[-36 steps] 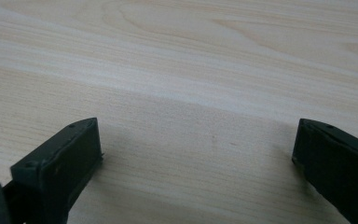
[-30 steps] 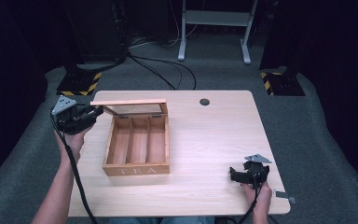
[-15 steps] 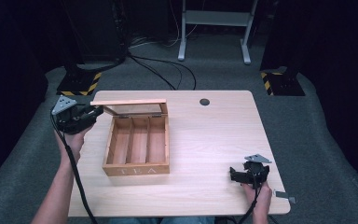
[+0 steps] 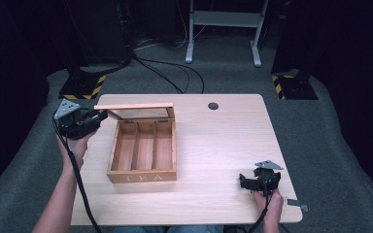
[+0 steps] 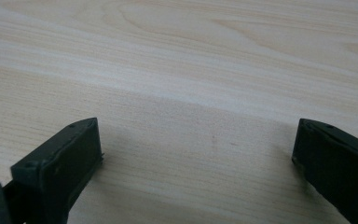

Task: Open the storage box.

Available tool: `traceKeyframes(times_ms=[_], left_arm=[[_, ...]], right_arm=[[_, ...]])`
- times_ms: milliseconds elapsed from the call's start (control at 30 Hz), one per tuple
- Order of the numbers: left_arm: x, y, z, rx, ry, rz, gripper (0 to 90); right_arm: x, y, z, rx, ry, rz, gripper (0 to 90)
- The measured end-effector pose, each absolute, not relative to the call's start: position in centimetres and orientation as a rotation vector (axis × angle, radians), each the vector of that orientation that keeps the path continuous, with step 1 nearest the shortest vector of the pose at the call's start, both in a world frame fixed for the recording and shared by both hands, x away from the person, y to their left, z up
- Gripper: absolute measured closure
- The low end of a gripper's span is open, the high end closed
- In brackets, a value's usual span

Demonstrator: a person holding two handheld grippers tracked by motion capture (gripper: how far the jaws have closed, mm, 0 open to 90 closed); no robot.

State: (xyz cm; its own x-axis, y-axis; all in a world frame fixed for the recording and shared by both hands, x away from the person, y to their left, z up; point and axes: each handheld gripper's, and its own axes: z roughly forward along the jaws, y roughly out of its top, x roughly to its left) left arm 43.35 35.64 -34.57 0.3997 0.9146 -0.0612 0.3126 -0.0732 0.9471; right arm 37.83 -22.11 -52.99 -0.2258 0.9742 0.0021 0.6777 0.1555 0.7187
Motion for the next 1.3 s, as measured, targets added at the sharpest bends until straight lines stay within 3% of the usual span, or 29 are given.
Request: traceKeyframes(times_ms=[1300], left_arm=[[37.6,35.2,-40.7,1.602,1.055,0.779,58.2]], right_arm=[[37.8,-22.1,-53.0,1.557,1.970,0.841,1.1]])
